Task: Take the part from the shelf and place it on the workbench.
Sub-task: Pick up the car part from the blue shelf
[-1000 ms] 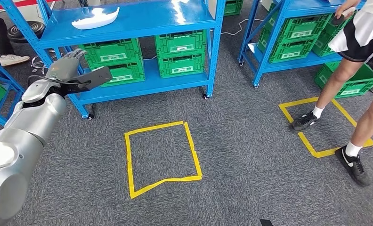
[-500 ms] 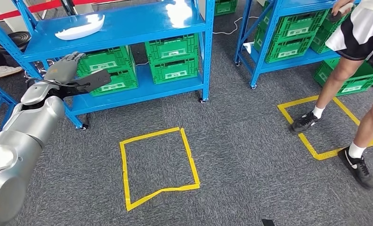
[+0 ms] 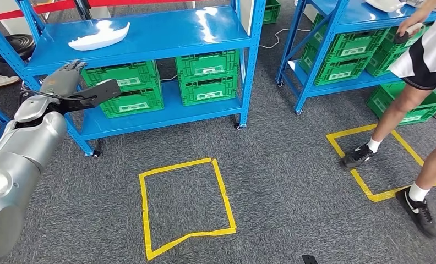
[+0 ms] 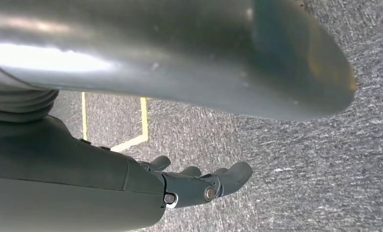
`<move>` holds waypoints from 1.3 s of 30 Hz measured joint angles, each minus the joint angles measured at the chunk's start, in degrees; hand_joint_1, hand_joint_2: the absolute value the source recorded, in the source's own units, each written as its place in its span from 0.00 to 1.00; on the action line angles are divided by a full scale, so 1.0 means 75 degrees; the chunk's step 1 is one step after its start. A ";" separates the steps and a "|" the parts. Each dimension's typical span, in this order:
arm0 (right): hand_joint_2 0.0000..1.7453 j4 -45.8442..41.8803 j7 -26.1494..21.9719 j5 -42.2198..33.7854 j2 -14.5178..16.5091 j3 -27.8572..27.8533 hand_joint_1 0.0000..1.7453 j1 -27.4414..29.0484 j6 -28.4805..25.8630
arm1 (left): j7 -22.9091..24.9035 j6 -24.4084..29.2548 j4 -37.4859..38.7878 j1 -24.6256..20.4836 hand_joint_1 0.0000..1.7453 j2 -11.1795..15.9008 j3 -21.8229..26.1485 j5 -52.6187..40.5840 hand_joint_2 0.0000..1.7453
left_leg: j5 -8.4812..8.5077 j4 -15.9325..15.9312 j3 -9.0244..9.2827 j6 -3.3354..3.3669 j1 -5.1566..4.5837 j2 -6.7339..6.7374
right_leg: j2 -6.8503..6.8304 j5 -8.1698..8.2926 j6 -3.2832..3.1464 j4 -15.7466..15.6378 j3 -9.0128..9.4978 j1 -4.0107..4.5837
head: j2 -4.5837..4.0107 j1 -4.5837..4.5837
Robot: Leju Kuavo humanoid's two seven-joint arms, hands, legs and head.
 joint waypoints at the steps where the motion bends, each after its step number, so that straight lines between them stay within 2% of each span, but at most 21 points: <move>1: 0.00 0.0000 0.0001 0.0001 -0.0001 0.0000 0.00 0.0010 -0.0004 | 0.0016 -0.0001 0.0006 0.0027 0.00 0.0001 -0.0008 0.0000 0.00 | -0.0085 0.0000 0.0091 0.0001 -0.0003 -0.0011 | 0.0000 -0.0142 0.0007 0.0164 -0.0240 0.0005 | 0.0000 0.0000; 3: 0.00 0.0000 0.0001 0.0001 -0.0002 -0.0001 0.00 0.0032 -0.0009 | 0.0038 -0.0002 0.0015 0.0059 0.00 0.0005 -0.0015 0.0001 0.00 | -0.0276 0.0001 0.0328 -0.0022 -0.0007 -0.0029 | -0.0001 0.0020 -0.0016 -0.0260 -0.0361 0.0015 | 0.0000 0.0000; 6: 0.00 0.0002 0.0001 -0.0001 -0.0006 -0.0009 0.00 0.0065 -0.0010 | 0.0039 -0.0003 0.0032 0.0060 0.00 0.0007 -0.0028 0.0012 0.00 | -0.0563 -0.0012 0.0623 -0.0094 -0.0025 -0.0028 | -0.0019 0.1265 -0.0134 -0.1695 -0.0074 0.0064 | 0.0000 0.0001; 8: 0.00 0.0003 0.0000 -0.0004 -0.0006 -0.0023 0.00 0.0077 -0.0012 | 0.0039 -0.0005 0.0040 0.0064 0.00 0.0005 -0.0047 0.0018 0.00 | -0.0652 -0.0061 0.0744 -0.0181 -0.0048 -0.0042 | -0.0021 0.1604 -0.0207 -0.2059 0.0041 0.0097 | 0.0000 -0.0001; 11: 0.00 0.0003 -0.0001 -0.0005 -0.0007 -0.0044 0.00 0.0077 -0.0013 | 0.0039 -0.0003 0.0007 0.0037 0.00 0.0012 -0.0066 0.0033 0.00 | -0.0566 0.0224 0.0721 -0.0305 -0.0044 -0.0046 | -0.0011 0.1432 -0.0350 -0.2139 0.0296 0.0068 | 0.0000 -0.0004; 13: 0.00 0.0003 -0.0001 -0.0006 -0.0007 -0.0057 0.00 0.0064 -0.0013 | 0.0040 0.0000 0.0003 0.0025 0.00 0.0014 -0.0079 0.0041 0.00 | -0.0611 0.1015 0.0263 -0.0360 -0.0025 -0.0018 | 0.0001 0.1289 -0.0428 -0.2152 0.0499 0.0047 | 0.0000 -0.0008; 15: 0.00 0.0003 -0.0001 -0.0008 -0.0007 -0.0070 0.00 0.0061 -0.0013 | 0.0046 0.0001 0.0023 0.0076 0.00 0.0019 -0.0089 0.0042 0.00 | -0.0993 0.1861 -0.0377 -0.0413 -0.0003 -0.0001 | 0.0028 0.1094 -0.0452 -0.2154 0.0722 0.0043 | 0.0000 -0.0010; 17: 0.00 0.0003 -0.0001 -0.0007 -0.0007 -0.0086 0.00 0.0084 -0.0012 | 0.0051 0.0001 0.0043 0.0142 0.00 0.0027 -0.0095 0.0043 0.00 | -0.1392 0.2021 -0.0783 -0.0437 0.0018 0.0009 | 0.0056 0.0865 -0.0440 -0.2154 0.1008 0.0041 | 0.0000 -0.0011; 18: 0.00 0.0003 -0.0001 -0.0006 -0.0007 -0.0094 0.00 0.0094 -0.0012 | 0.0053 0.0001 0.0050 0.0159 0.00 0.0036 -0.0098 0.0044 0.00 | -0.1354 0.1773 -0.0846 -0.0436 0.0024 0.0013 | 0.0063 0.0737 -0.0429 -0.2154 0.1175 0.0040 | 0.0000 -0.0010; 19: 0.00 0.0003 -0.0002 -0.0002 -0.0007 -0.0099 0.00 0.0100 -0.0010 | 0.0054 0.0001 0.0055 0.0167 0.00 0.0053 -0.0101 0.0046 0.00 | -0.1072 0.1367 -0.0842 -0.0430 0.0027 0.0021 | 0.0067 0.0608 -0.0414 -0.2157 0.1342 0.0040 | 0.0000 -0.0011; 22: 0.00 0.0014 -0.0004 0.0015 -0.0007 -0.0104 0.00 0.0090 -0.0005 | 0.0063 -0.0001 0.0100 0.0199 0.00 0.0143 -0.0124 0.0052 0.00 | 0.0401 0.0184 -0.0748 -0.0361 -0.0009 0.0074 | 0.0097 0.0219 -0.0309 -0.2159 0.1748 0.0052 | 0.0000 -0.0018; 23: 0.00 0.0017 -0.0007 0.0020 -0.0007 -0.0105 0.00 0.0083 -0.0004 | 0.0066 0.0003 0.0101 0.0210 0.00 0.0167 -0.0135 0.0054 0.00 | 0.0606 0.0049 -0.0703 -0.0322 -0.0022 0.0081 | 0.0104 0.0128 -0.0259 -0.2143 0.1861 0.0059 | 0.0000 -0.0020; 24: 0.00 0.0017 -0.0010 0.0025 -0.0009 -0.0105 0.00 0.0069 -0.0004 | 0.0066 0.0008 0.0085 0.0195 0.00 0.0182 -0.0143 0.0055 0.00 | 0.0567 0.0052 -0.0626 -0.0271 -0.0034 0.0073 | 0.0108 0.0094 -0.0209 -0.2103 0.1927 0.0064 | 0.0000 -0.0020; 26: 0.00 0.0017 -0.0017 0.0032 -0.0011 -0.0105 0.00 0.0035 -0.0002 | 0.0064 0.0024 0.0039 0.0105 0.00 0.0190 -0.0150 0.0055 0.00 | 0.0445 0.0038 -0.0447 -0.0160 -0.0013 0.0035 | 0.0078 0.0227 -0.0138 -0.1687 0.1814 0.0060 | 0.0000 -0.0020; 28: 0.00 0.0017 -0.0017 0.0042 -0.0010 -0.0105 0.00 -0.0003 0.0009 | 0.0064 0.0034 0.0028 0.0028 0.00 0.0198 -0.0153 0.0055 0.00 | 0.0308 0.0021 -0.0253 -0.0059 -0.0004 0.0017 | 0.0041 0.0326 -0.0085 -0.0833 0.1250 0.0051 | 0.0000 -0.0017; 29: 0.00 0.0017 -0.0016 0.0048 -0.0009 -0.0105 0.00 -0.0009 0.0014 | 0.0065 0.0038 0.0029 0.0031 0.00 0.0200 -0.0154 0.0055 0.00 | 0.0217 0.0015 -0.0156 -0.0028 -0.0009 0.0011 | 0.0028 0.0208 -0.0068 -0.0374 0.0882 0.0052 | 0.0000 -0.0017; 31: 0.00 0.0017 -0.0013 0.0061 -0.0009 -0.0105 0.00 -0.0002 0.0017 | 0.0065 0.0039 0.0034 0.0085 0.00 0.0197 -0.0154 0.0055 0.00 | 0.0022 0.0008 0.0057 -0.0007 -0.0014 -0.0014 | 0.0022 -0.0328 -0.0046 0.0149 0.0218 0.0055 | 0.0000 -0.0014; 33: 0.00 0.0017 -0.0013 0.0071 -0.0009 -0.0105 0.00 0.0011 0.0017 | 0.0067 0.0039 0.0036 0.0125 0.00 0.0197 -0.0156 0.0055 0.00 | -0.0184 0.0008 0.0300 -0.0026 -0.0012 -0.0034 | 0.0019 -0.0547 -0.0051 -0.0079 -0.0107 0.0056 | 0.0000 -0.0012; 34: 0.00 0.0017 -0.0013 0.0075 -0.0009 -0.0105 0.00 0.0018 0.0017 | 0.0069 0.0039 0.0036 0.0132 0.00 0.0198 -0.0157 0.0055 0.00 | -0.0289 0.0008 0.0432 -0.0044 -0.0010 -0.0035 | 0.0011 -0.0314 -0.0063 -0.0476 -0.0116 0.0055 | 0.0000 -0.0013; 37: 0.00 0.0021 -0.0002 0.0090 -0.0009 -0.0105 0.00 0.0037 0.0017 | 0.0077 0.0036 0.0039 0.0124 0.00 0.0196 -0.0157 0.0057 0.00 | -0.0607 -0.0002 0.0728 -0.0135 -0.0030 -0.0042 | -0.0044 0.1053 -0.0144 -0.1743 0.0102 0.0075 | 0.0000 -0.0015; 39: 0.00 0.0023 0.0001 0.0098 -0.0009 -0.0105 0.00 0.0032 0.0015 | 0.0090 0.0034 0.0015 0.0082 0.00 0.0202 -0.0157 0.0058 0.00 | -0.0726 -0.0040 0.0882 -0.0224 -0.0063 -0.0057 | -0.0046 0.1320 -0.0217 -0.1971 0.0233 0.0092 | 0.0000 -0.0019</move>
